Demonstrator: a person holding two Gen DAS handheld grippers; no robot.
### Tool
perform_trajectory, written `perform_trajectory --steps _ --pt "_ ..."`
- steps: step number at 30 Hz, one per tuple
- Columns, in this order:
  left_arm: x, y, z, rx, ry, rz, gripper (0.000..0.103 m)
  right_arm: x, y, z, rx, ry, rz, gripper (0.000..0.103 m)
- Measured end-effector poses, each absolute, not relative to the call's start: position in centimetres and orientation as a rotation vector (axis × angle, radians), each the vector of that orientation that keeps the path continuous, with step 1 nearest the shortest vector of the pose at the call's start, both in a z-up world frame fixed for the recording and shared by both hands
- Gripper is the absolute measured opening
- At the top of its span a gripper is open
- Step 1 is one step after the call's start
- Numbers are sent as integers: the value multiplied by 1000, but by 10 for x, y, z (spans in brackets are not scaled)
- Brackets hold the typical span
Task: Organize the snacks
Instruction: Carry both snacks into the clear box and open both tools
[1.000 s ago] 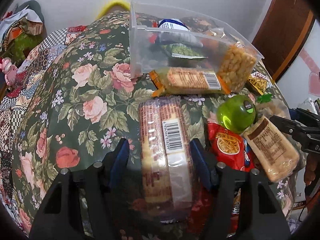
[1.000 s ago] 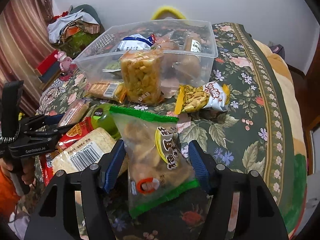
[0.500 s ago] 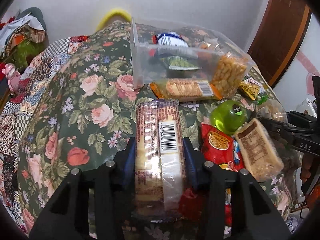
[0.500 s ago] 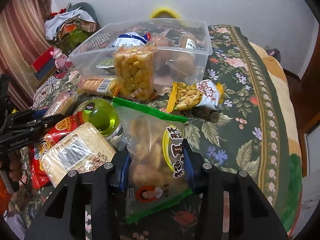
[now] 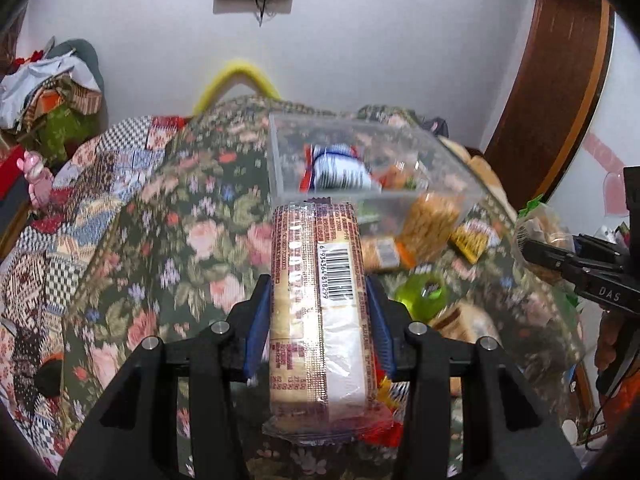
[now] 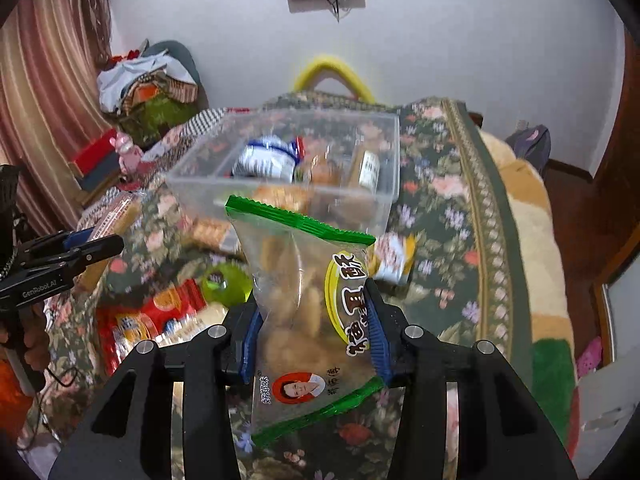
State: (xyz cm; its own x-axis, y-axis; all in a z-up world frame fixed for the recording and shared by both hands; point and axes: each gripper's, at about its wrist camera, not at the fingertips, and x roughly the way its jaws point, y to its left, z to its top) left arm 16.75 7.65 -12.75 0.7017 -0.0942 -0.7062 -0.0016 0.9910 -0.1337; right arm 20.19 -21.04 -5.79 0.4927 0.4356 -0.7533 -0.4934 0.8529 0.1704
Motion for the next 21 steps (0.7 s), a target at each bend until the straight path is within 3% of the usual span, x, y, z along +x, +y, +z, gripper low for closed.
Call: perform_trajectory --steps 21 --pt "259 67 -86 -122 699 -67 45 270 -187 -20 -22 766 523 41"
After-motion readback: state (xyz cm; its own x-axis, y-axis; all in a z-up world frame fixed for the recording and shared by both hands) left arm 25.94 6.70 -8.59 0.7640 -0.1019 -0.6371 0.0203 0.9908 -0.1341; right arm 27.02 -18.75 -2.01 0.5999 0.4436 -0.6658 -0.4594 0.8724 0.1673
